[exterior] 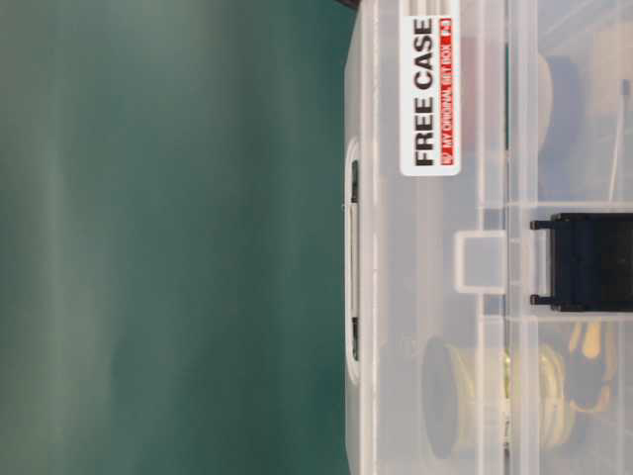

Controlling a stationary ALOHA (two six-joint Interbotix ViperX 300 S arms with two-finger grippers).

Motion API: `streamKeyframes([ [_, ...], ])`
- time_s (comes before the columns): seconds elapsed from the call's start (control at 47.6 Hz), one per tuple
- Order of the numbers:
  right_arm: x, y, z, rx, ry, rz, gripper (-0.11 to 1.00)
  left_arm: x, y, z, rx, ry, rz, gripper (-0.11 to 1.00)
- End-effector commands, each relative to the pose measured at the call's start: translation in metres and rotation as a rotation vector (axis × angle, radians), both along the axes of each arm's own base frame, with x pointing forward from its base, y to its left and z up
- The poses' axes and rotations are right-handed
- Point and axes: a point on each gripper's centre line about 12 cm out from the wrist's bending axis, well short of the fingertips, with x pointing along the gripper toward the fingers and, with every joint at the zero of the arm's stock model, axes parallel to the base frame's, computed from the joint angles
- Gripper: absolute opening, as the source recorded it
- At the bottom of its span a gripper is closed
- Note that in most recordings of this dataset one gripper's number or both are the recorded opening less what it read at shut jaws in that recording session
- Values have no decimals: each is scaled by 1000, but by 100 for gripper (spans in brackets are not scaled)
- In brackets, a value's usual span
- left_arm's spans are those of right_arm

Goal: Open the tool box with both arms.
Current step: 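Lower both open grippers to the lid's front edge on either side, then lift the clear lid with both grippers and swing it back open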

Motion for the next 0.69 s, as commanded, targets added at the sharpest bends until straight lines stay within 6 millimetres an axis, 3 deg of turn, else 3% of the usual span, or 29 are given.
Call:
streamKeyframes([
  [0.0,15,-2,41,-31,-128,6,85,15,4,35,31,-122,1,92],
  [0.673,-1,-27,71,-79,-229,-98,85,5,32,60,102,-255,114,92],
])
